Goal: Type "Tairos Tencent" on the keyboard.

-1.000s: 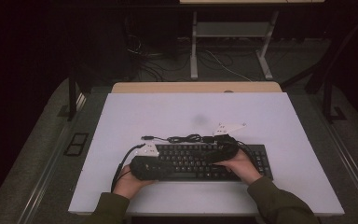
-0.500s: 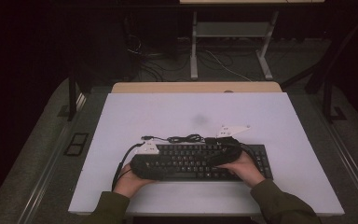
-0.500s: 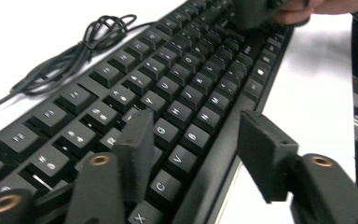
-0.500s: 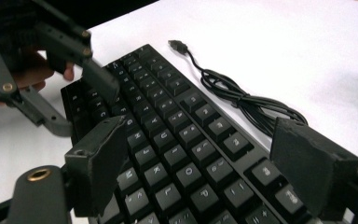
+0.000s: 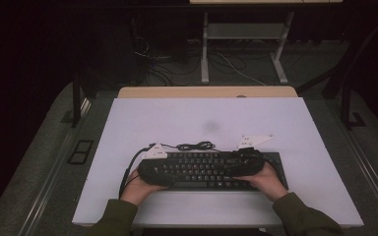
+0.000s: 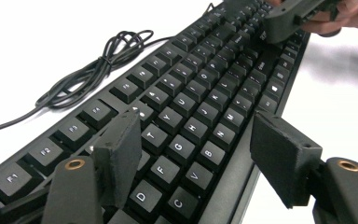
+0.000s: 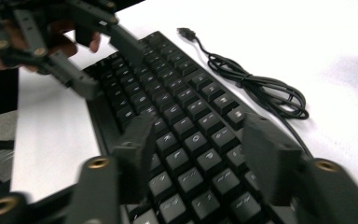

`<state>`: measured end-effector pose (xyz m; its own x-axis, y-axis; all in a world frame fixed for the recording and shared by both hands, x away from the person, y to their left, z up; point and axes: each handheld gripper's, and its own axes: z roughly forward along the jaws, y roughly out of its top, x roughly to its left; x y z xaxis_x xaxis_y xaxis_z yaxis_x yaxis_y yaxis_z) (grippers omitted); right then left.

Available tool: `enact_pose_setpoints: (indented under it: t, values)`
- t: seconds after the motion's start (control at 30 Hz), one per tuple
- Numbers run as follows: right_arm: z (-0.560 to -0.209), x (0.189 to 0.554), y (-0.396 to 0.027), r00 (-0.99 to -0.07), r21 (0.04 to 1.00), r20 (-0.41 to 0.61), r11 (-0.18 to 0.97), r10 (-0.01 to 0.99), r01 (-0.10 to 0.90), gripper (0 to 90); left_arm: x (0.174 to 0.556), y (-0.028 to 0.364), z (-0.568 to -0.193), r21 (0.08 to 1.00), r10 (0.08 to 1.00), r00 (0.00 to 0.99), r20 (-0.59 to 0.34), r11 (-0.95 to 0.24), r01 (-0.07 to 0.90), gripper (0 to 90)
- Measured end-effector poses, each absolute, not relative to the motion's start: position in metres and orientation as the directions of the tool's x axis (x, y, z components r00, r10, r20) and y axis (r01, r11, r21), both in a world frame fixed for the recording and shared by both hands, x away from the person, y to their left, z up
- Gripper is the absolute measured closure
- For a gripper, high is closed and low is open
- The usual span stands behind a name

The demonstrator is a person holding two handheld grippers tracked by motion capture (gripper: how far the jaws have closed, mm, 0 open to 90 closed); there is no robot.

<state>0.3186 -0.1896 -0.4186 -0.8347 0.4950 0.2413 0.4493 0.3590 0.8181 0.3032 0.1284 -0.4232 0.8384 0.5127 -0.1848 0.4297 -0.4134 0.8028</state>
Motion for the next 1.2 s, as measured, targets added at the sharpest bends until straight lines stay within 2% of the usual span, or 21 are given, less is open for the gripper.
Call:
enact_pose_setpoints:
  t: [0.2,0.27,0.3,0.4,1.2]
  values:
    - [-0.418,0.311,-0.198,-0.846,0.806,0.22,0.398,0.485,0.438,71.9,0.306,0.128,-0.423,0.809,0.524,0.832,-0.184,-0.4,0.431,25.2]
    - [-0.418,0.31,-0.199,-0.849,0.801,0.216,0.409,0.482,0.436,75.1,0.307,0.128,-0.423,0.809,0.527,0.83,-0.182,-0.4,0.431,24.4]
    - [-0.419,0.309,-0.201,-0.853,0.796,0.209,0.423,0.478,0.432,81.0,0.308,0.129,-0.423,0.809,0.531,0.827,-0.181,-0.398,0.433,24.2]
    - [-0.42,0.307,-0.204,-0.86,0.789,0.203,0.442,0.468,0.427,88.4,0.309,0.13,-0.423,0.81,0.535,0.825,-0.182,-0.394,0.434,24.0]
    - [-0.438,0.299,-0.21,-0.868,0.729,0.167,0.534,0.468,0.428,89.3,0.319,0.124,-0.422,0.814,0.546,0.82,-0.172,-0.39,0.43,24.0]
